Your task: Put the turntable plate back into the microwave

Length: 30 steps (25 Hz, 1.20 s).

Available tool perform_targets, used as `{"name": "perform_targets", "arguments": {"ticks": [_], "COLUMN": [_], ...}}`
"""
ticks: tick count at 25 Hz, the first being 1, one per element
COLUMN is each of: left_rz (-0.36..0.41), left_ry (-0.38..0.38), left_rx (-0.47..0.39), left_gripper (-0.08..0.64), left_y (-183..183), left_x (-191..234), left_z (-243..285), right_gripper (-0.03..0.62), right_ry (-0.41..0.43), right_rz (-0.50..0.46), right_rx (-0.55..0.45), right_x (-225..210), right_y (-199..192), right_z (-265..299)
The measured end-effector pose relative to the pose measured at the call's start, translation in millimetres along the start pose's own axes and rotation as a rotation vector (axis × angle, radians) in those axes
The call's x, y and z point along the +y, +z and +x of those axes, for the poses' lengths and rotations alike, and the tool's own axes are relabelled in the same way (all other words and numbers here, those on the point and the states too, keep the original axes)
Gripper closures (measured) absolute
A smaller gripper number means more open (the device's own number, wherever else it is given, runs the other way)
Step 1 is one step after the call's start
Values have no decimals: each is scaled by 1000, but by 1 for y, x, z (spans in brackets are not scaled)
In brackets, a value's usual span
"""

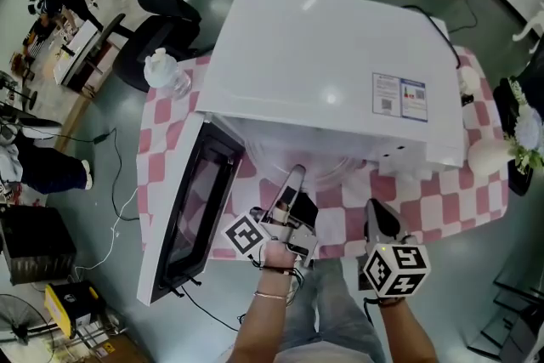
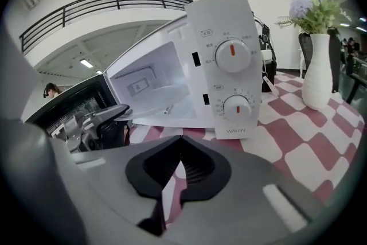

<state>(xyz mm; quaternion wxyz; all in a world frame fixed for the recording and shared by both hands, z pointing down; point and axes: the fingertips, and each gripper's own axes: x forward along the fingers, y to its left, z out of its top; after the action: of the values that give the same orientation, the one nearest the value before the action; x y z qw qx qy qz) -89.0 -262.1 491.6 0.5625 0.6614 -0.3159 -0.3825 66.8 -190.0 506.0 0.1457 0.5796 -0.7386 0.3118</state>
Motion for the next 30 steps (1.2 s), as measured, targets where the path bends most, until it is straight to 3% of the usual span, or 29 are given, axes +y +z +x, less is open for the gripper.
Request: {"name": "perform_targets", "arguments": {"ticks": [30], "left_rz": [3], "left_ry": [25], "left_rx": [-9], "left_gripper": [502], "left_y": [18], "left_x": [12], "left_z": [49], "right_gripper": [583], "right_ry": [1], "right_rz": [25], "right_rx": [14], "right_x": [-6], "right_y": [-2], "right_z": [8]}}
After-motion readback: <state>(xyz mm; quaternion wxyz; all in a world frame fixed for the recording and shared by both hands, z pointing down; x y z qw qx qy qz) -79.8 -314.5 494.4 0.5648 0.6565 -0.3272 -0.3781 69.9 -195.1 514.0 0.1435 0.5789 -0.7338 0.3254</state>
